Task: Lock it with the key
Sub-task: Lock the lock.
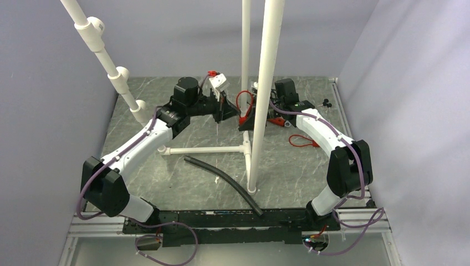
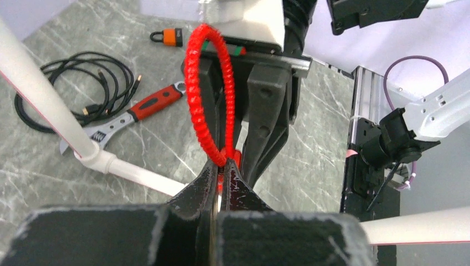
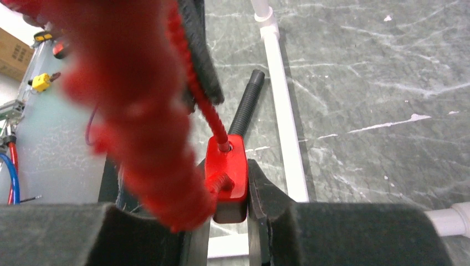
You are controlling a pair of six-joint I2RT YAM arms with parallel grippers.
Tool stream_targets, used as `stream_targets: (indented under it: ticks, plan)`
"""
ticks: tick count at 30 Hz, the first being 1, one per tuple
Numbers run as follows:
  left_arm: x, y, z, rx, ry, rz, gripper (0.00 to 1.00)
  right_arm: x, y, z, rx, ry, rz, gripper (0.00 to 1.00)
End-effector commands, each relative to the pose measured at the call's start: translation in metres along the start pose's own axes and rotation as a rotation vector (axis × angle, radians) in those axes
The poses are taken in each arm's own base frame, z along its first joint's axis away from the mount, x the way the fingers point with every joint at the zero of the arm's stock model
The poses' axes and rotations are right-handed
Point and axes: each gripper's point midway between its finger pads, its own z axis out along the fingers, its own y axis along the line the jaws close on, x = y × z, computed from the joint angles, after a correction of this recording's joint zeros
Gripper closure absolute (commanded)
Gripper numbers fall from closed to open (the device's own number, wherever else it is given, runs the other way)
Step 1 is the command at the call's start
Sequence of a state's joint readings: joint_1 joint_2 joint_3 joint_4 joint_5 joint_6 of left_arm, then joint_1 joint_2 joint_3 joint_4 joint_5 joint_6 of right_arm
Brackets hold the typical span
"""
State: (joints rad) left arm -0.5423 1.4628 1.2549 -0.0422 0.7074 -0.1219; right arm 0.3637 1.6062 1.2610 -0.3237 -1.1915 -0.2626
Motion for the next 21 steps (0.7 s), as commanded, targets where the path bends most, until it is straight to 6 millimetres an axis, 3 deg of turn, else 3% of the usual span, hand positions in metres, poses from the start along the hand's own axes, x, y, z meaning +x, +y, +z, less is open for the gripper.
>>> stream_targets:
  ticks: [1, 6, 11, 21]
  plan:
    - [0.096, -0.047, 0.010, 0.146, 0.300, -0.160, 1.00, -0.097, 0.031, -0.003, -0.081, -0.152, -0.406, 1.00]
    - [0.104, -0.049, 0.014, 0.167, 0.328, -0.232, 1.00, -0.100, 0.034, -0.003, -0.093, -0.153, -0.412, 1.00]
    - [0.111, -0.037, 0.003, 0.156, 0.336, -0.354, 1.00, -0.100, 0.033, -0.012, -0.081, -0.168, -0.394, 1.00]
    - [0.137, -0.032, 0.002, 0.104, 0.413, -0.427, 1.00, -0.107, 0.035, -0.016, -0.076, -0.192, -0.411, 1.00]
